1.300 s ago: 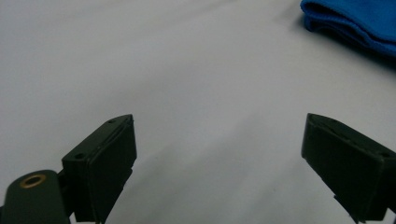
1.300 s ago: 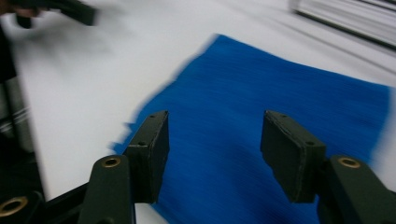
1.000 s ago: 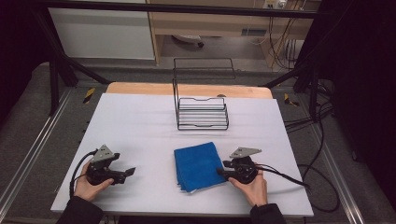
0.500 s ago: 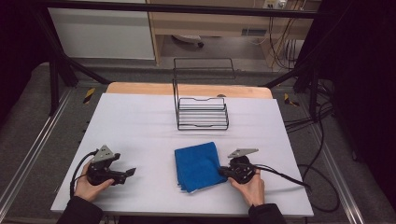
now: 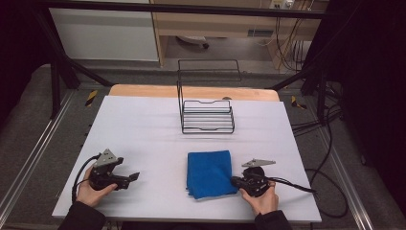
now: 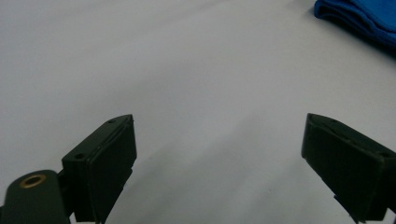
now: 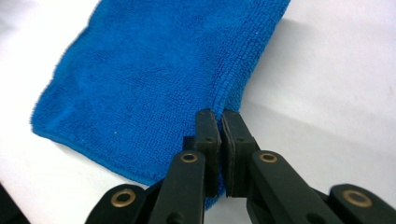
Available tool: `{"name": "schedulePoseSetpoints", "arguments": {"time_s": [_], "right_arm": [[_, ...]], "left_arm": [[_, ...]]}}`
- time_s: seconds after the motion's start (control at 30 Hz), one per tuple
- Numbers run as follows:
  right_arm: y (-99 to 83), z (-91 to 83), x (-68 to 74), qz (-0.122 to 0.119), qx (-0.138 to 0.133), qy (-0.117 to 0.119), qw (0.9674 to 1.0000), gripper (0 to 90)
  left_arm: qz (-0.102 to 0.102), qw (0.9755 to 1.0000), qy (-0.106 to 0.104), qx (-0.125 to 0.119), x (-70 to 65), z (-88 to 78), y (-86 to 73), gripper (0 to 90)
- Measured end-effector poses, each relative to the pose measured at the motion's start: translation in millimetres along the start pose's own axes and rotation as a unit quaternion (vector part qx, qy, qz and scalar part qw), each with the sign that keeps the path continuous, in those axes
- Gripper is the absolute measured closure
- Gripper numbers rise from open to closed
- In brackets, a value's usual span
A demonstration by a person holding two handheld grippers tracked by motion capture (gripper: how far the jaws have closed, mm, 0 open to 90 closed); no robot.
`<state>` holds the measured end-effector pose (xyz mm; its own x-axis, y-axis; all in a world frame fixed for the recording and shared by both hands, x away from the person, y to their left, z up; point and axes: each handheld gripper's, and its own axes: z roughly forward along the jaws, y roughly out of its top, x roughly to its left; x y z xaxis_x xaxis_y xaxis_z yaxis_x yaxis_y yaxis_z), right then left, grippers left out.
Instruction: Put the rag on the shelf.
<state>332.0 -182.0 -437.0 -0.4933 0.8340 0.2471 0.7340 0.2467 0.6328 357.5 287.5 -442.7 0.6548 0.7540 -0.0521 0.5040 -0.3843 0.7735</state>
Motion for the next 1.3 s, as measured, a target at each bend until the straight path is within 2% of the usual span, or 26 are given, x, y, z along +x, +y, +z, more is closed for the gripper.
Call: {"name": "schedulePoseSetpoints", "arguments": {"time_s": [0.1,0.2,0.3,0.37,0.4,0.43,0.53,0.7,0.73,0.83,1.0,1.3], "right_arm": [[-0.8,1.3,-2.6,0.001,0.003,-0.002,1.0,86.3],[-1.1,2.2,-5.7,-0.018,0.002,-0.011,0.9998,82.3],[-0.3,-2.0,-10.7,-0.027,-0.022,0.003,0.9994,71.9],[0.9,-4.1,-14.7,-0.036,-0.048,0.012,0.9981,60.7],[0.9,-4.1,-14.7,-0.036,-0.048,0.012,0.9981,60.7],[2.7,-5.6,-19.0,-0.047,-0.07,0.021,0.9962,51.0],[5.9,-6.0,-26.1,-0.061,-0.093,0.024,0.9935,38.6],[8.9,-4.2,-34.2,-0.07,-0.094,0.034,0.9925,25.2],[9.6,-3.6,-37.1,-0.073,-0.104,0.033,0.9913,19.9],[11.4,-3.9,-41.4,-0.076,-0.113,0.035,0.9901,12.6],[14.1,-4.8,-45.0,-0.071,-0.118,0.044,0.9895,8.6],[13.1,-3.1,-44.4,-0.072,-0.115,0.042,0.9899,6.4]], "left_arm": [[0.001,1.0,0.0,0.0,-0.3,0.0,0.0,10.3],[-0.001,1.0,-0.001,0.001,-0.3,-0.1,0.0,10.2],[-0.002,1.0,-0.001,0.002,-1.6,0.6,1.0,9.9],[-0.001,1.0,-0.001,0.002,-3.1,0.7,2.4,8.9],[-0.001,1.0,-0.001,0.002,-3.1,0.7,2.4,8.4],[-0.002,1.0,-0.002,0.002,-5.1,1.3,3.8,7.8],[-0.001,1.0,-0.005,0.003,-7.6,2.6,5.2,6.4],[0.008,0.9999,-0.005,0.004,-15.5,5.9,11.8,5.6],[0.01,0.9999,-0.005,0.004,-17.1,6.7,13.4,5.4],[0.014,0.9999,-0.007,0.007,-22.0,10.3,18.3,5.3],[0.019,0.9997,-0.007,0.009,-31.0,16.7,30.3,5.5],[0.026,0.9996,-0.014,0.002,-55.5,31.4,63.0,6.7]]}}
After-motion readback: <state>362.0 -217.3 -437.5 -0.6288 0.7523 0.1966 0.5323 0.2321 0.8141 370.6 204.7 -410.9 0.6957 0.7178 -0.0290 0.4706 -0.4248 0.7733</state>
